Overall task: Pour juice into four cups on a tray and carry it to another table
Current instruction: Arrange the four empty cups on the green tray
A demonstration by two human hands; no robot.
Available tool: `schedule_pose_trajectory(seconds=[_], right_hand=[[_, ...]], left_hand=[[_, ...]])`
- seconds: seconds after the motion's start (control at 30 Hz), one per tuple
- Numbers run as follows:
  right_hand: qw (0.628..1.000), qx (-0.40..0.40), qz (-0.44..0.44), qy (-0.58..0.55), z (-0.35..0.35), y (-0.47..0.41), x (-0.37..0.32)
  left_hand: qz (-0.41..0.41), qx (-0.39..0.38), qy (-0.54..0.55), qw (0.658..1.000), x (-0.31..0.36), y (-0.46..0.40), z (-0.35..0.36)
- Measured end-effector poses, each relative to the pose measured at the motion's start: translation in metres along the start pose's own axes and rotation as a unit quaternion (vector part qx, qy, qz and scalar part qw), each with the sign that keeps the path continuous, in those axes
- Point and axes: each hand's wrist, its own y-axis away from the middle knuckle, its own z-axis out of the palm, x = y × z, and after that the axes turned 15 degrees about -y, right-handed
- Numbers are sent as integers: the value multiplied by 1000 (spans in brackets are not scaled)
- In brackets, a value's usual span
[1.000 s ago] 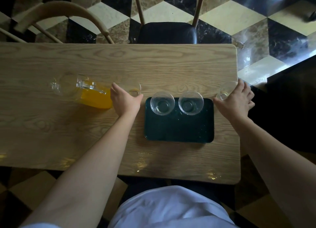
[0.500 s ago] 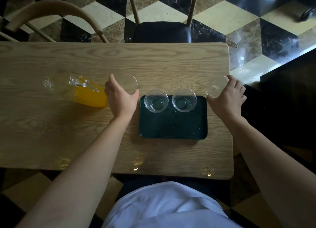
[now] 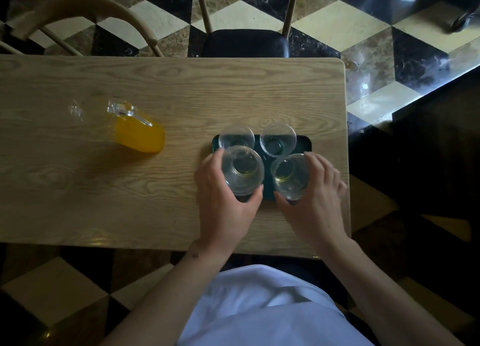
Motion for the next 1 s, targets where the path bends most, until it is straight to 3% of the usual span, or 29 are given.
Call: schedule_pose_trajectory(seconds=[0.3,0.63,0.87,1.0], right_hand=[[994,-90,62,29,33,1,26],[989,-122,75,39,43,-8,34],[986,-140,75,44,43,-10,38],[986,-147,75,37,34,-13,33]], left_hand=[[-26,-84,-69,994,-36,11,51],[-42,-133,-95,986,-52,15,74],[-45,-158,-43,985,-56,16,75],[-107,-124,-9,986,-57,10,59]])
